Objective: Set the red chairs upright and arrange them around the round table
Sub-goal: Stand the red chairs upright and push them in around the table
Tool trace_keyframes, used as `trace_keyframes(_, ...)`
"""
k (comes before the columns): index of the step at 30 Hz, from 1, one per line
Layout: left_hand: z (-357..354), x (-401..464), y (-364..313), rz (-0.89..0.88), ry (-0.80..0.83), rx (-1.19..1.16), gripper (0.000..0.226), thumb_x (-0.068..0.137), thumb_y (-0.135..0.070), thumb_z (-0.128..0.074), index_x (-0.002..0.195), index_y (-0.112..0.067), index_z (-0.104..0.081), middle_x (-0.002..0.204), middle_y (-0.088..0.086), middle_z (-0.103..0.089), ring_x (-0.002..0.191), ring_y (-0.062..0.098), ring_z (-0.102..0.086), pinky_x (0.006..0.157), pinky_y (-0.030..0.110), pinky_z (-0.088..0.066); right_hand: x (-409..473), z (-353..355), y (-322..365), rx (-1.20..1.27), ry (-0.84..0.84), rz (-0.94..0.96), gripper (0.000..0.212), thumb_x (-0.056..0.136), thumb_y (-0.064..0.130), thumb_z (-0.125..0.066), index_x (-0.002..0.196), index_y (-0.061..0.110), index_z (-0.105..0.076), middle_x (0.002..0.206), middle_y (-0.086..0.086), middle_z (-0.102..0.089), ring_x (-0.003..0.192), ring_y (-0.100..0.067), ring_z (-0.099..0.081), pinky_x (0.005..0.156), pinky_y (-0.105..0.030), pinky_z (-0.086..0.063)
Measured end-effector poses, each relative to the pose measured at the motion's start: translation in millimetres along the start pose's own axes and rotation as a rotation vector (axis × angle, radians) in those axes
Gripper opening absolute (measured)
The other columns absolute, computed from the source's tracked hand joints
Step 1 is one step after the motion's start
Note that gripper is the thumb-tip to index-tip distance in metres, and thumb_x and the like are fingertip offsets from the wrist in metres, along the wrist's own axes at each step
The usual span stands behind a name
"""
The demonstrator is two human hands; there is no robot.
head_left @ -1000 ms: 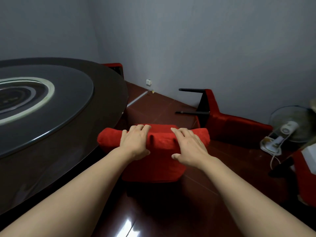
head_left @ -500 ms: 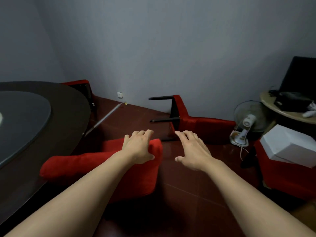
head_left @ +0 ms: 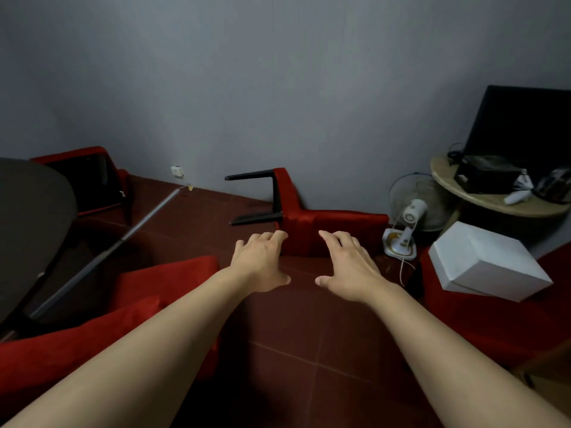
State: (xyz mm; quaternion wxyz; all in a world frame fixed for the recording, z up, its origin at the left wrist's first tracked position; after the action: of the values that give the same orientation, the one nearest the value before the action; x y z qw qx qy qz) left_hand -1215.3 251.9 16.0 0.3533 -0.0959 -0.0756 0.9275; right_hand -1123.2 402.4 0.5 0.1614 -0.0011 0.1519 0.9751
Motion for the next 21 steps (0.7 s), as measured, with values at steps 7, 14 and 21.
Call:
trace_keyframes(7,-12.9,102.7,-41.0,-0.059,0.031,0.002,0.087,0.078,-0.039,-0.072,0.147,-0.024,-0.022,0.145,-0.003,-0.039,0.134,0.022,-0.033,0.108,0.045,-0.027,63.7,11.0,-79.0,0.025,0.000,-0.078,0.095,0.079,0.039,-0.072,0.151,0.026,-0.010,0.153,-0.004,-0.019,0.141,-0.023,-0.021,0.113,-0.039,-0.028)
trace_keyframes(14,-25.8,233.3,-70.1,-0.128,0.077,-0.001,0.087,0.077,-0.039,-0.073,0.147,-0.023,-0.022,0.144,-0.002,-0.040,0.133,0.022,-0.035,0.110,0.046,-0.027,153.5,19.4,-156.9,0.069,0.024,-0.188,0.097,0.081,0.038,-0.072,0.152,0.023,-0.007,0.153,-0.002,-0.019,0.142,-0.021,-0.019,0.114,-0.038,-0.026)
trace_keyframes(21,-41.3,345.6,-115.3,-0.193,0.145,0.049,0.087,0.078,-0.040,-0.072,0.147,-0.023,-0.021,0.143,-0.001,-0.040,0.132,0.022,-0.035,0.108,0.045,-0.028,223.7,24.7,-242.0,0.107,0.030,-0.275,0.097,0.081,0.040,-0.071,0.152,0.023,-0.007,0.153,-0.002,-0.020,0.142,-0.021,-0.019,0.111,-0.037,-0.026)
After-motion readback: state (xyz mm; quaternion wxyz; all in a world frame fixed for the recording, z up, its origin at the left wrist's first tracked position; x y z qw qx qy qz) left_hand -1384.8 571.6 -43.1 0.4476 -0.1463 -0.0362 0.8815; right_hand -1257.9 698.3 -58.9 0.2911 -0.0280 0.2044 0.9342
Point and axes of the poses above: each hand's wrist, its own x-axis towards the middle knuckle, its own z-axis out of the back of the hand, y = z × x, the point moved 1 cm from there along x, towards the middle knuckle
